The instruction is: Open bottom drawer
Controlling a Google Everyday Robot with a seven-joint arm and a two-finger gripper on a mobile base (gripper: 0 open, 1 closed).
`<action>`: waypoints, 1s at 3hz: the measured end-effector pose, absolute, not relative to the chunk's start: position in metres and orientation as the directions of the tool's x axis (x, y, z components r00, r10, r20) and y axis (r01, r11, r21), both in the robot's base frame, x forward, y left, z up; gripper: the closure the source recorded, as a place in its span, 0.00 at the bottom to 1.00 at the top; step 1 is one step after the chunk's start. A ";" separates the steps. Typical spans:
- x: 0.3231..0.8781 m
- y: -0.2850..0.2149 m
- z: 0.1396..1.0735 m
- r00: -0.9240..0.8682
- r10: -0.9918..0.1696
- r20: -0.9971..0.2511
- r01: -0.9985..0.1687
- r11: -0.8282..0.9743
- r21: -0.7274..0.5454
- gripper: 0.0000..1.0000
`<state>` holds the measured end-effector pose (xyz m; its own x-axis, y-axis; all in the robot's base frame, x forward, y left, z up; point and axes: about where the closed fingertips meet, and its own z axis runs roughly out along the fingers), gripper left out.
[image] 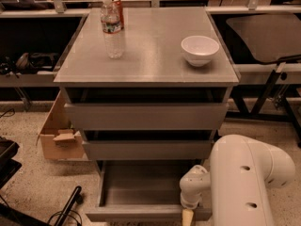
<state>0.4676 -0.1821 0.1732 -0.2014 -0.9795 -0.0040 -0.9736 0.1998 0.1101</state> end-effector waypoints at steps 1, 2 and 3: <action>0.468 -0.182 0.173 -0.201 -0.979 -0.004 -0.974 0.200 0.110 0.00; 0.443 -0.185 0.163 -0.197 -0.980 0.007 -0.972 0.197 0.129 0.15; 0.402 -0.194 0.152 -0.203 -0.979 0.020 -0.966 0.204 0.159 0.39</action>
Offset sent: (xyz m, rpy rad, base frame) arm -0.0713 -0.0082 -0.0265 -0.0205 0.0535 0.0116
